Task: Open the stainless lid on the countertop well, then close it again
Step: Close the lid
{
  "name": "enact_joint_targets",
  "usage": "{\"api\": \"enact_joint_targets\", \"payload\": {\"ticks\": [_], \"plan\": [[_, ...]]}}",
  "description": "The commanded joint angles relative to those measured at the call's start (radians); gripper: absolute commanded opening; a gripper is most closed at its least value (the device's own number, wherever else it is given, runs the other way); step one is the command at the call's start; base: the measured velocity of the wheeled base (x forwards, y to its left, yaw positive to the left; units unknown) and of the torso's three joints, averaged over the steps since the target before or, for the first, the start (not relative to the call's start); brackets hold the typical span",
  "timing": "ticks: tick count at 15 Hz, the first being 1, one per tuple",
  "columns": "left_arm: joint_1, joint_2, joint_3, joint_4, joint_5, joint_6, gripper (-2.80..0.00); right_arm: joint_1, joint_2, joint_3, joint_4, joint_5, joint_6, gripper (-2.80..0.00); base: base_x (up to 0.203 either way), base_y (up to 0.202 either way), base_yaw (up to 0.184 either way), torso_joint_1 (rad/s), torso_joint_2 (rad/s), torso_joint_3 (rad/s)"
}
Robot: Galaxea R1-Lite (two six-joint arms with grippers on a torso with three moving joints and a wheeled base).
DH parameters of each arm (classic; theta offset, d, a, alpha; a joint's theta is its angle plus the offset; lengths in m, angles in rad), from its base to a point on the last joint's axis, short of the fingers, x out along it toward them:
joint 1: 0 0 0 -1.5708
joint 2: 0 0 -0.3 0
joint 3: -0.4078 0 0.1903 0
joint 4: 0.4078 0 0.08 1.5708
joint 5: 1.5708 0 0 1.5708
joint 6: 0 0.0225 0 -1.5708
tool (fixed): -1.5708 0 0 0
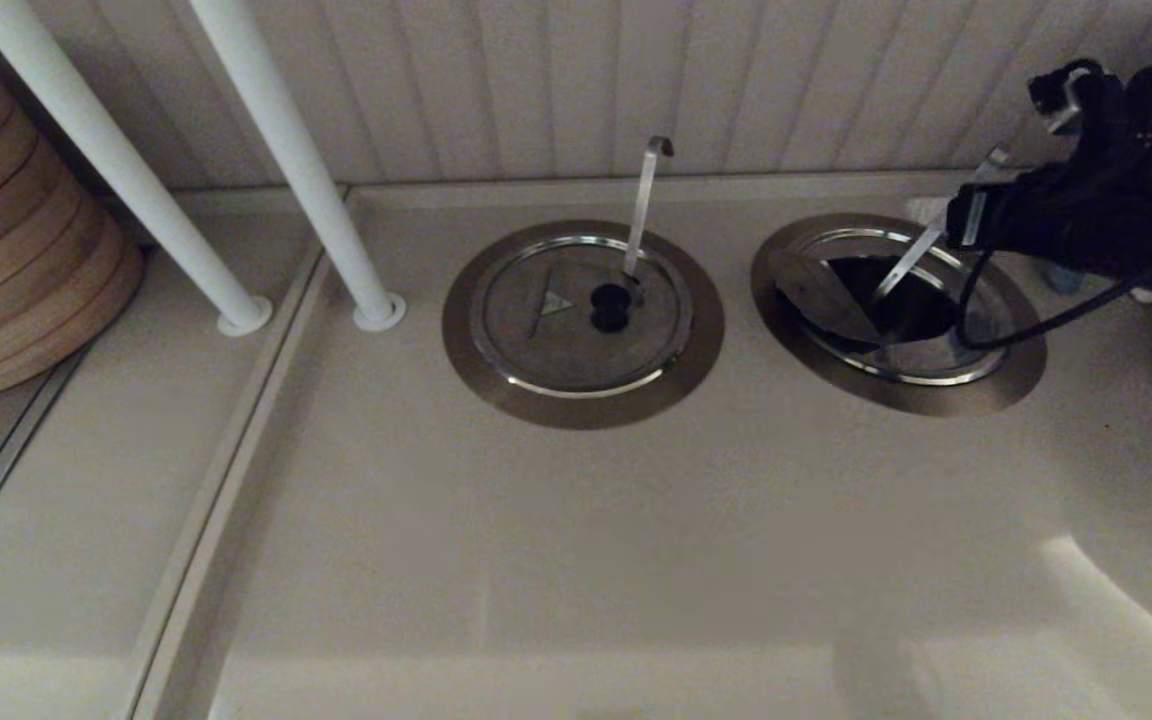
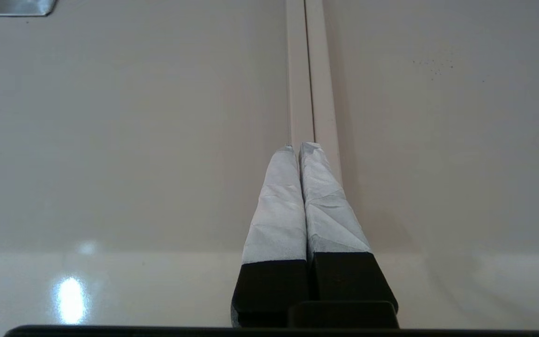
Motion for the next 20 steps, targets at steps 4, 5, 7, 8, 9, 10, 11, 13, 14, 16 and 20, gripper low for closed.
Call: {"api": "enact_joint_targets", "payload": {"ticks": [4, 5, 7, 8, 9, 10, 11, 13, 14, 16, 20], "plan": [[0.000, 0.000, 0.000, 0.000, 0.001, 0.000, -2.80, 0.231, -0.158, 0.193, 0.000, 0.033, -0.014, 0.00, 0.000, 0.000, 0.000, 0.000, 0.00, 0.000], [0.000, 0.000, 0.000, 0.000, 0.001, 0.000, -2.80, 0.261, -0.154, 0.233, -0.019, 0.027, -0.038, 0.00, 0.000, 0.000, 0.000, 0.000, 0.00, 0.000], [0.000, 0.000, 0.000, 0.000, 0.001, 0.000, -2.80, 0.300, -0.110, 0.291, -0.120, -0.079, -0.196, 0.00, 0.000, 0.000, 0.000, 0.000, 0.00, 0.000], [0.000, 0.000, 0.000, 0.000, 0.001, 0.000, -2.80, 0.328, -0.076, 0.313, -0.234, -0.142, -0.228, 0.00, 0.000, 0.000, 0.000, 0.000, 0.00, 0.000], [0.000, 0.000, 0.000, 0.000, 0.001, 0.000, -2.80, 0.361, -0.048, 0.342, -0.337, -0.182, -0.256, 0.00, 0.000, 0.000, 0.000, 0.000, 0.00, 0.000], [0.000, 0.000, 0.000, 0.000, 0.001, 0.000, -2.80, 0.388, -0.032, 0.370, -0.375, -0.208, -0.303, 0.00, 0.000, 0.000, 0.000, 0.000, 0.00, 0.000], [0.000, 0.000, 0.000, 0.000, 0.001, 0.000, -2.80, 0.402, -0.032, 0.374, -0.383, -0.229, -0.312, 0.00, 0.000, 0.000, 0.000, 0.000, 0.00, 0.000], [0.000, 0.000, 0.000, 0.000, 0.001, 0.000, -2.80, 0.402, -0.035, 0.376, -0.385, -0.233, -0.318, 0.00, 0.000, 0.000, 0.000, 0.000, 0.00, 0.000], [0.000, 0.000, 0.000, 0.000, 0.001, 0.000, -2.80, 0.407, -0.035, 0.381, -0.385, -0.234, -0.324, 0.00, 0.000, 0.000, 0.000, 0.000, 0.00, 0.000], [0.000, 0.000, 0.000, -0.001, 0.001, 0.000, -2.80, 0.416, -0.035, 0.388, -0.382, -0.236, -0.330, 0.00, 0.000, 0.000, 0.000, 0.000, 0.00, 0.000], [0.000, 0.000, 0.000, 0.000, 0.001, 0.000, -2.80, 0.416, -0.024, 0.401, -0.370, -0.248, -0.361, 0.00, 0.000, 0.000, 0.000, 0.000, 0.00, 0.000]]}}
